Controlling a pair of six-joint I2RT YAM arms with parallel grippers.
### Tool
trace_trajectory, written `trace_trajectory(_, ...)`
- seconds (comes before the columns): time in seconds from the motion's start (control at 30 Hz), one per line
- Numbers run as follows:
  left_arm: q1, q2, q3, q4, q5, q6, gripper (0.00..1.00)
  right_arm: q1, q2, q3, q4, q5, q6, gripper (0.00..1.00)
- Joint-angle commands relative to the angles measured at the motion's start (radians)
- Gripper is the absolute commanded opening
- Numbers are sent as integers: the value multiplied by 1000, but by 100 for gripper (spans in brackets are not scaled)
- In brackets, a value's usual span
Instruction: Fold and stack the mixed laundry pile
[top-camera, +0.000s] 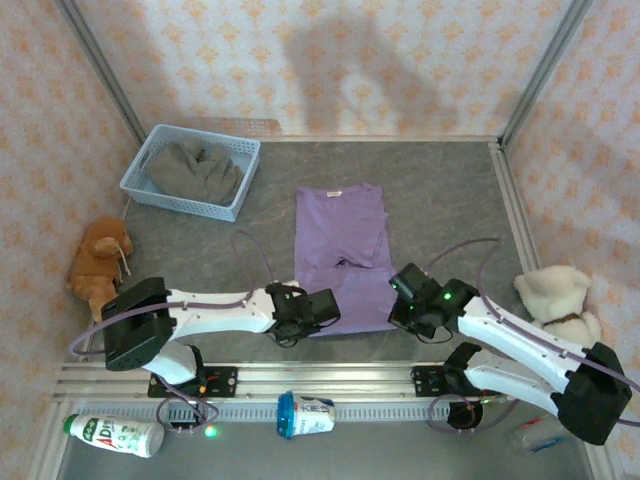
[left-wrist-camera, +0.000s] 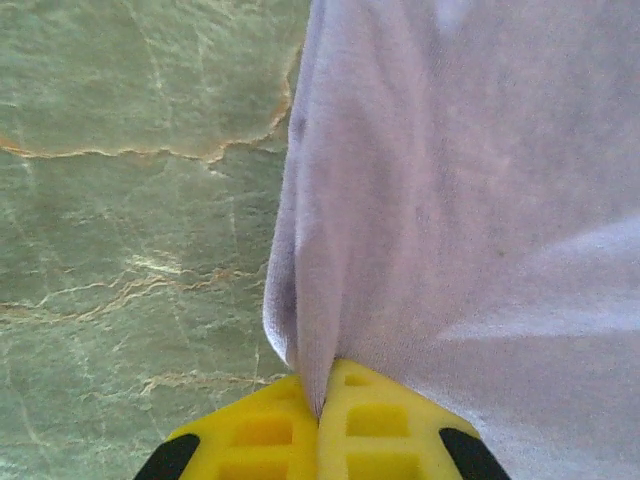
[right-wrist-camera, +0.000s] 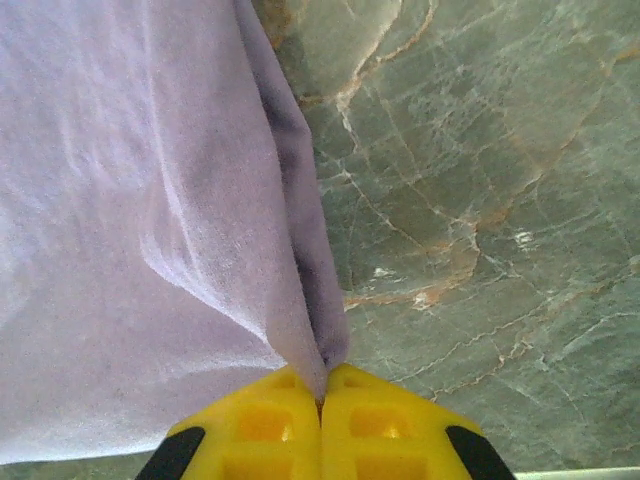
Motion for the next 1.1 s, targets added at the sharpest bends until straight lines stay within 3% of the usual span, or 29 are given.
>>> trace_trajectory(0.0, 12, -67, 72, -141, -169, -48, 0, 4, -15, 78, -80, 110, 17, 0)
trace_trajectory(0.23, 106, -172, 133, -154, -222, 4, 0, -6, 12, 249, -74, 194, -11, 0)
trace_trajectory(0.53, 277, -136, 301, -175, -221, 174, 0, -140, 223, 498, -51, 168, -161, 0)
trace_trajectory(0.83, 475, 80, 584, -146, -127, 360, 0, -274, 491, 760, -23, 103, -249, 0)
trace_trajectory(1.07, 637, 434, 971, -164, -14, 508, 0, -387, 805, 1024, 62, 55, -252, 0)
